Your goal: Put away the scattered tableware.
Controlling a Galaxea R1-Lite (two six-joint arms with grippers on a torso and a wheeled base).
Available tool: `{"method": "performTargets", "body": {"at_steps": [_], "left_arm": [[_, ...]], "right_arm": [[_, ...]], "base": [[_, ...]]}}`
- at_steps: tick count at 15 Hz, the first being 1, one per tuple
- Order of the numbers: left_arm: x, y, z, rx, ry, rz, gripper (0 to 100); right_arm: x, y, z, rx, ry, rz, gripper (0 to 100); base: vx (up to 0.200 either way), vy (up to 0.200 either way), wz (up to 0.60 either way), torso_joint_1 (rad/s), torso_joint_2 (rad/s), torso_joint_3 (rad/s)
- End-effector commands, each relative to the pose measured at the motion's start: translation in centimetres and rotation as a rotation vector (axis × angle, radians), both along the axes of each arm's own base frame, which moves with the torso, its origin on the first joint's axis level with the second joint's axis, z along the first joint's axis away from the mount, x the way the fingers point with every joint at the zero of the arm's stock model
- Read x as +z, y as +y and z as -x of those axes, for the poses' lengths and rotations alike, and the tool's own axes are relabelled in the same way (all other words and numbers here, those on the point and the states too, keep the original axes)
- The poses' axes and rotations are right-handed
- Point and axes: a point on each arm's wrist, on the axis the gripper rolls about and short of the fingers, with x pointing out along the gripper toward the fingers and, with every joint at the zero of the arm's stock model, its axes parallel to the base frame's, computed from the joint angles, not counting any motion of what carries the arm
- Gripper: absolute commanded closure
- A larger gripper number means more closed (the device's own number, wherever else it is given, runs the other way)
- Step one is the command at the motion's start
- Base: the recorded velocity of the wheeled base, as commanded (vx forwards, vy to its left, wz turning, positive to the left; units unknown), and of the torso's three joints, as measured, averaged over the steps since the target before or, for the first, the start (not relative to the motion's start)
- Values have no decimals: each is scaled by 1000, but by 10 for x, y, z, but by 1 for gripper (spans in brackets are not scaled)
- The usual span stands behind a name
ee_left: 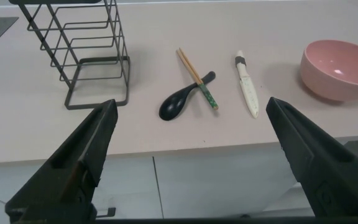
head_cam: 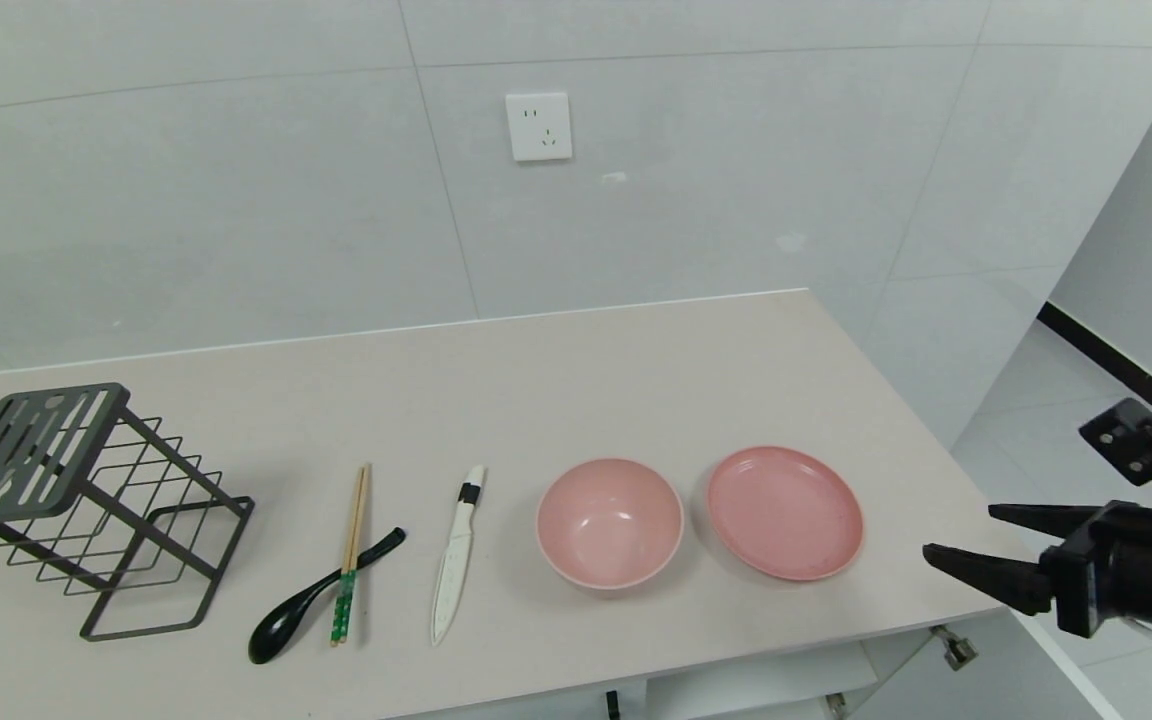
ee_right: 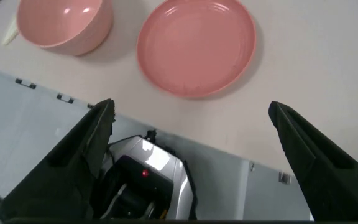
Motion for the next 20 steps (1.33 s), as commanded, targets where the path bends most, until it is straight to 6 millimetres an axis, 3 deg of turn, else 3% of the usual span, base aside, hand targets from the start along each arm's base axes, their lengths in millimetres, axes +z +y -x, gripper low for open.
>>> {"method": "performTargets", "body": {"at_steps": [1, 8, 13, 16, 20], "left_arm": [[0, 0, 0, 0, 1, 0, 0], [0, 0, 0, 0, 1, 0, 0], [0, 0, 0, 1, 1, 0, 0], [0, 0, 0, 0, 1, 0, 0], [0, 0, 0, 1, 1, 0, 0]], "right_arm": [[-21, 6, -43, -3, 64, 7, 0], [-41, 13, -98, -3, 79, 18, 0], [-69, 16, -123, -11, 84, 36, 0], [-76, 18, -144, -14, 67, 35, 0], [-88, 20, -156, -9, 67, 35, 0]], "base": [[0, 0, 0, 0, 0, 0], [0, 0, 0, 0, 0, 0], [0, 0, 0, 0, 0, 0], [0, 0, 0, 0, 0, 0], [0, 0, 0, 0, 0, 0]]}}
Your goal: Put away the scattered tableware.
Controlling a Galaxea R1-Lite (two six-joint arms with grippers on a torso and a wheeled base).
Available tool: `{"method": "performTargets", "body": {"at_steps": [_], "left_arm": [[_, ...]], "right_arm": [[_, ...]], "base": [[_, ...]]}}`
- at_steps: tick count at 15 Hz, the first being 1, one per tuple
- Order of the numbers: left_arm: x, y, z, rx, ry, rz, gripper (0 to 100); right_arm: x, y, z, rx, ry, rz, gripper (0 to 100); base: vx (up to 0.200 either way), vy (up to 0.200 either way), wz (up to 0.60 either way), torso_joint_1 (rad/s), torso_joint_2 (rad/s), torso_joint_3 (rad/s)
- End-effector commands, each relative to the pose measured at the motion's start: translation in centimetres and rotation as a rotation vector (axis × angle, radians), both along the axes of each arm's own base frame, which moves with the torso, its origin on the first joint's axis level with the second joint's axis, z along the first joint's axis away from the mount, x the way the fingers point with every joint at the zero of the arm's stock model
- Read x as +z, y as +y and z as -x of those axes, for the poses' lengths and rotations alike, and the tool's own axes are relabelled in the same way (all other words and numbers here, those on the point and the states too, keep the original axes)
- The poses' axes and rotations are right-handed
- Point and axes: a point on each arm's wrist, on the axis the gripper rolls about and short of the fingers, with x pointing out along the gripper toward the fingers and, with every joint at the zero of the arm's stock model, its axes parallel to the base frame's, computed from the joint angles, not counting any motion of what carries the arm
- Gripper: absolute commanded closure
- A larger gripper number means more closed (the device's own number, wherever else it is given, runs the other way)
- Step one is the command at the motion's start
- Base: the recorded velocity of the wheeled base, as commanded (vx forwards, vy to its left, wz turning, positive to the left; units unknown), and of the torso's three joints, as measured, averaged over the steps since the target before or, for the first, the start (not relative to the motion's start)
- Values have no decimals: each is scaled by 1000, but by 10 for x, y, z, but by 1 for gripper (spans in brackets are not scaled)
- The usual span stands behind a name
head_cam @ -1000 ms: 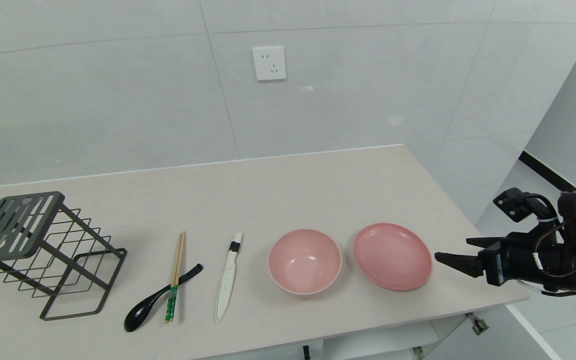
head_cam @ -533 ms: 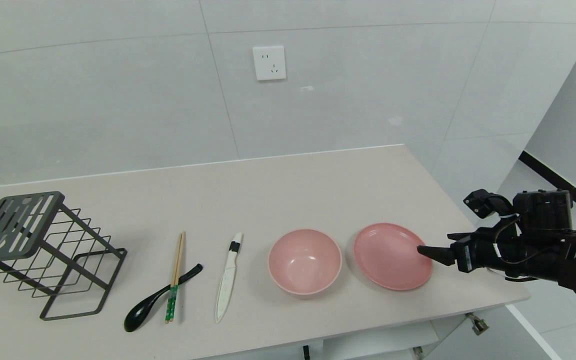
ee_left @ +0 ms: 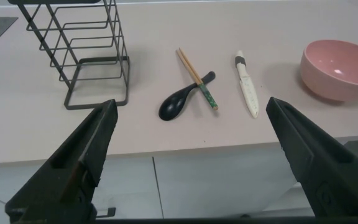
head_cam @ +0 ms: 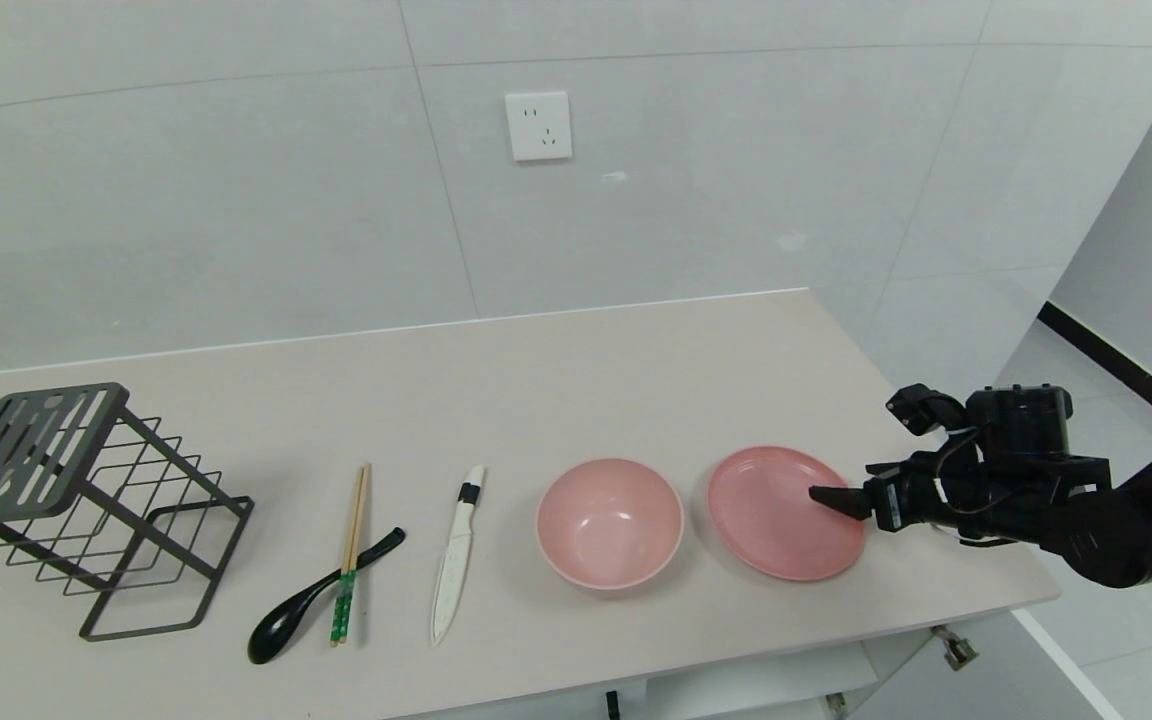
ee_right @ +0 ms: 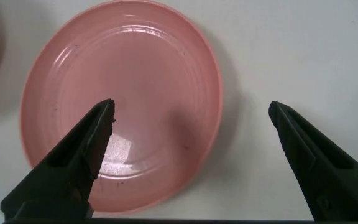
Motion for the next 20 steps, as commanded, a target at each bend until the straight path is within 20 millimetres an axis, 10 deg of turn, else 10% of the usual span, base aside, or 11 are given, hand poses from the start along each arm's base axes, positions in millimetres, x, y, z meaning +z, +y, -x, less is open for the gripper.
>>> {"method": "performTargets", "body": {"at_steps": [1, 13, 14, 20], "left_arm": [[0, 0, 0, 0, 1, 0, 0], [0, 0, 0, 1, 1, 0, 0], [0, 0, 0, 1, 1, 0, 0], [0, 0, 0, 0, 1, 0, 0]], "right_arm": [[-15, 1, -5, 6, 30, 3, 0], [-28, 27, -1, 75, 62, 11, 0], [-31, 27, -2, 75, 70, 12, 100], [-38, 24, -4, 3, 80, 54, 100]], "base": [[0, 0, 0, 0, 0, 0], [0, 0, 0, 0, 0, 0], [0, 0, 0, 0, 0, 0], [0, 0, 0, 0, 0, 0]]}}
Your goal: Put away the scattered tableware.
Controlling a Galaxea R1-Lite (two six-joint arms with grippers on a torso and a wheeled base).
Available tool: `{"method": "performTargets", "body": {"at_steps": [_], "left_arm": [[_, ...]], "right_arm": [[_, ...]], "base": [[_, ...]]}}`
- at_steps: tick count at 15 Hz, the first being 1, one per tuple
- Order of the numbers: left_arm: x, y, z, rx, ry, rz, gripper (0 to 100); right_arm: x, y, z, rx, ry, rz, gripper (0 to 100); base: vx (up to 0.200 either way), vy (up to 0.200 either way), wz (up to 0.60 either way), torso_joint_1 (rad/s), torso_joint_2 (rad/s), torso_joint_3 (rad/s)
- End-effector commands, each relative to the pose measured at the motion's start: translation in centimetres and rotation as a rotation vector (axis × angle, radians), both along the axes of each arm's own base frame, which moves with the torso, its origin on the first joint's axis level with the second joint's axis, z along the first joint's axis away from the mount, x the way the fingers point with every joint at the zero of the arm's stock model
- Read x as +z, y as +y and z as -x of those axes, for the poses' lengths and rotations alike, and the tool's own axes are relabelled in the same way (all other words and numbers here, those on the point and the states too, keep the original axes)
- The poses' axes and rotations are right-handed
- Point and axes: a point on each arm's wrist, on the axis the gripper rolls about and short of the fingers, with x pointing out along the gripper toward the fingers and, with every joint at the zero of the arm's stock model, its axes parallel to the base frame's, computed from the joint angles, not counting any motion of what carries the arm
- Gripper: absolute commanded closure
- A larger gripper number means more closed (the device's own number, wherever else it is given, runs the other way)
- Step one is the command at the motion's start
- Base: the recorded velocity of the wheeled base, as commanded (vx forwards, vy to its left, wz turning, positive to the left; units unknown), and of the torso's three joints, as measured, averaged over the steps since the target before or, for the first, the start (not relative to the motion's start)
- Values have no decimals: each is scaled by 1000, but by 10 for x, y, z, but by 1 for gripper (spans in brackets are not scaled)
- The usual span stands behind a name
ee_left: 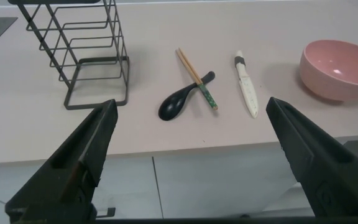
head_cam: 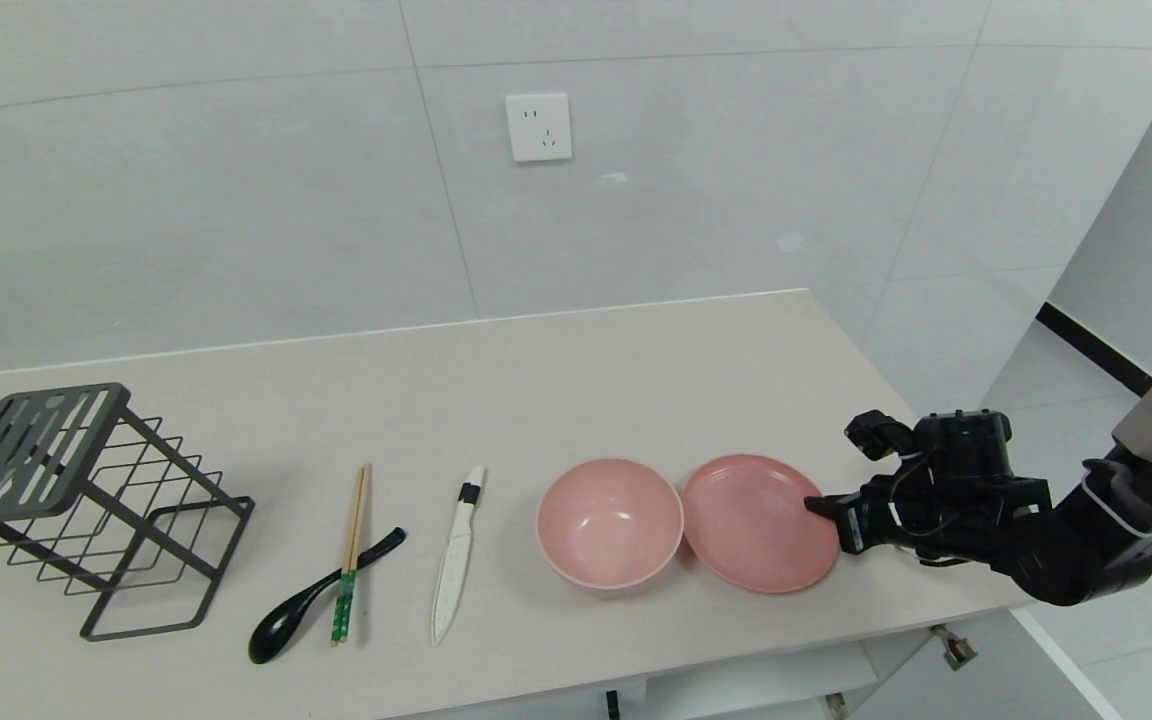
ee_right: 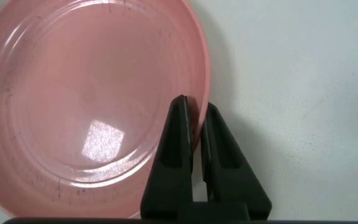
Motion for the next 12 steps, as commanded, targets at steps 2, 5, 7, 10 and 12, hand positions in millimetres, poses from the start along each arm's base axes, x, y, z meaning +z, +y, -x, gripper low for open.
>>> {"method": "performTargets", "body": {"at_steps": [2, 5, 7, 10, 12], "left_arm": [[0, 0, 0, 0, 1, -1, 0], [0, 0, 0, -1, -1, -6, 0], [1, -1, 0, -23, -10, -12, 0], [27, -2, 4, -67, -263, -30, 0], [34, -3, 7, -133, -291, -37, 0]], "right_arm": [[-1, -1, 0, -5, 1, 5, 100], [40, 2, -1, -2, -194, -36, 100], [77, 0, 9, -2, -304, -61, 100], [116, -6, 36, 0, -402, -80, 100], [130, -10, 55, 1, -438, -85, 100]], "base": [[0, 0, 0, 0, 0, 0], [0, 0, 0, 0, 0, 0], [0, 0, 0, 0, 0, 0], [0, 0, 0, 0, 0, 0], [0, 0, 0, 0, 0, 0]]}}
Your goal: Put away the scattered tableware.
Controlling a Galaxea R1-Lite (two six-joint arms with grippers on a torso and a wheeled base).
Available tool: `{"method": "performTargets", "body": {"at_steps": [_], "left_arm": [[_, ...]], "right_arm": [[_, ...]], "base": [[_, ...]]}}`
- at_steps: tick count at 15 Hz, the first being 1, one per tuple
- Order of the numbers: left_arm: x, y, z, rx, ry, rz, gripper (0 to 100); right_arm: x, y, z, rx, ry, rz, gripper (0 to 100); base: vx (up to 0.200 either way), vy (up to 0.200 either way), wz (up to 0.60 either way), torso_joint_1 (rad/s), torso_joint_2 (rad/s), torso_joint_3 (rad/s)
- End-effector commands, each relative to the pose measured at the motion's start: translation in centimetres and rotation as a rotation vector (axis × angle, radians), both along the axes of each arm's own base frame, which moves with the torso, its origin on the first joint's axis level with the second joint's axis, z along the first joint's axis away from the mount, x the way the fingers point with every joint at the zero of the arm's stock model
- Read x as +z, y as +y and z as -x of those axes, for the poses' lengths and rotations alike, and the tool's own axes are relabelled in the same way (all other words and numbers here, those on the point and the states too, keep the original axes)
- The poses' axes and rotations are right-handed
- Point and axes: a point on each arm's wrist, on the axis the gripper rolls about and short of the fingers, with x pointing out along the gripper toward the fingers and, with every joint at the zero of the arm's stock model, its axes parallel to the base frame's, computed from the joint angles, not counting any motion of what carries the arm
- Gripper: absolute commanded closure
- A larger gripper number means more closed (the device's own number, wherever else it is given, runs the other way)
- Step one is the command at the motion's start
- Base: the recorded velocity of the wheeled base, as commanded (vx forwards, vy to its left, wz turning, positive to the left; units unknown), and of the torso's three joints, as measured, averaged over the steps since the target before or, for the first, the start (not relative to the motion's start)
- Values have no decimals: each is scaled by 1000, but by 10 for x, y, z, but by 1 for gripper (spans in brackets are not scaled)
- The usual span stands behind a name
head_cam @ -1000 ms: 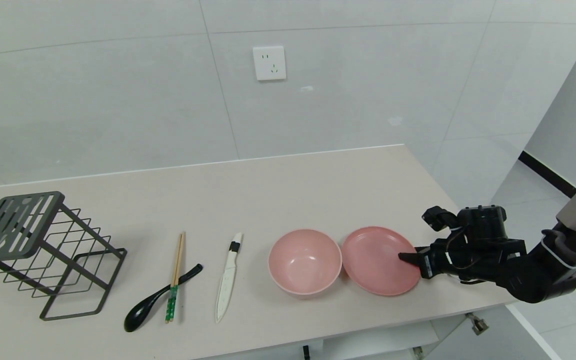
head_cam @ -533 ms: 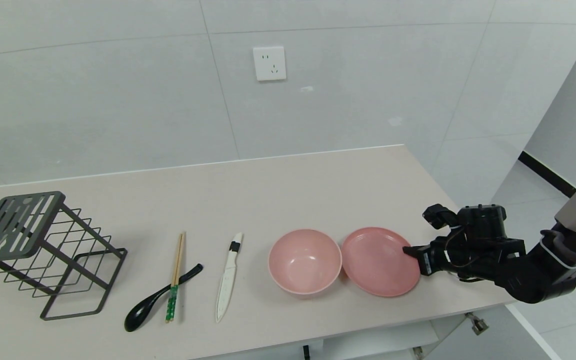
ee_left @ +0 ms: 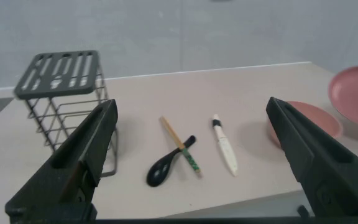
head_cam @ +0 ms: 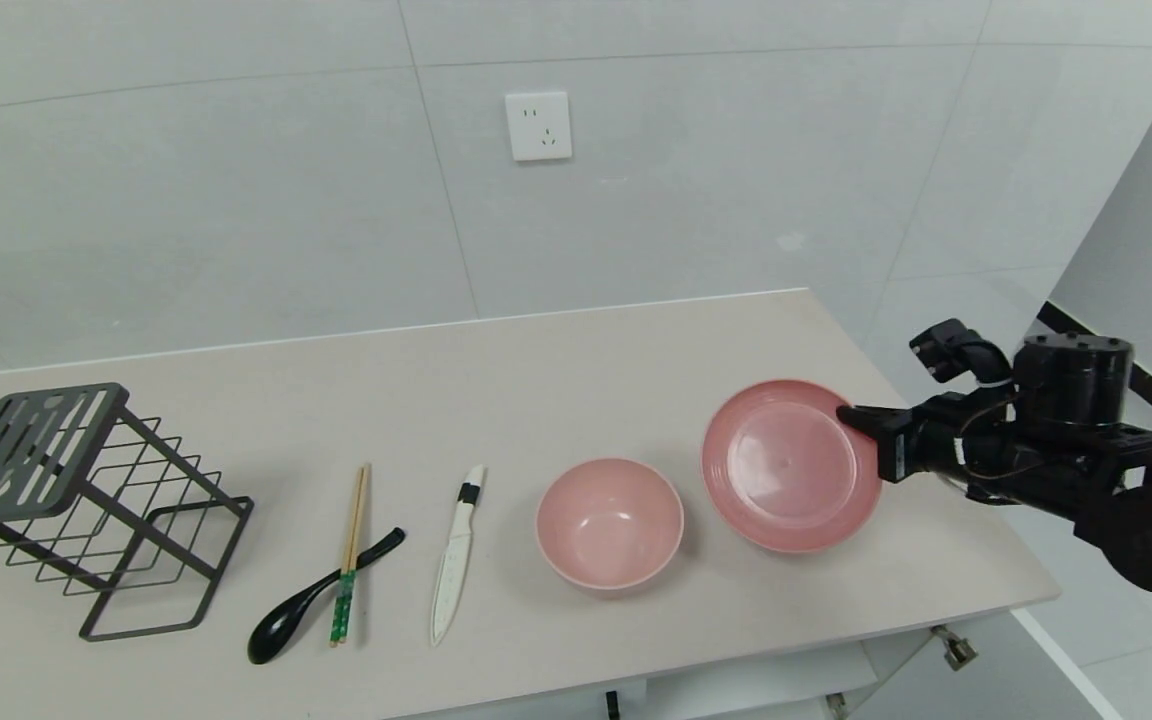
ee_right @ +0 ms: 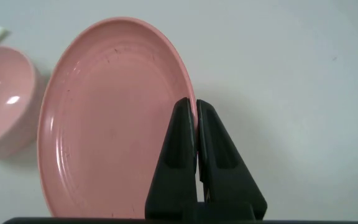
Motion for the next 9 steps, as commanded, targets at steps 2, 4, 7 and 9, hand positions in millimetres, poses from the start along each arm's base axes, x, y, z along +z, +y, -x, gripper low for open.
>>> {"method": "performTargets", "body": {"at_steps": [2, 4, 7, 9], "left_arm": [[23, -2, 5, -97, 41, -23, 0], [40, -4, 6, -175, 130, -40, 0], [55, -6, -8, -263, 214, -48, 0], [58, -7, -27, -348, 312, -43, 0]], "right_arm": [[36, -8, 42, 3, -109, -21, 100], [35, -12, 62, 3, -126, -26, 100], [41, -18, 83, -4, -176, -44, 100], [36, -21, 100, -7, -166, -75, 100]], "base": [[0, 0, 0, 0, 0, 0], [0, 0, 0, 0, 0, 0], [0, 0, 0, 0, 0, 0], [0, 0, 0, 0, 0, 0]]}}
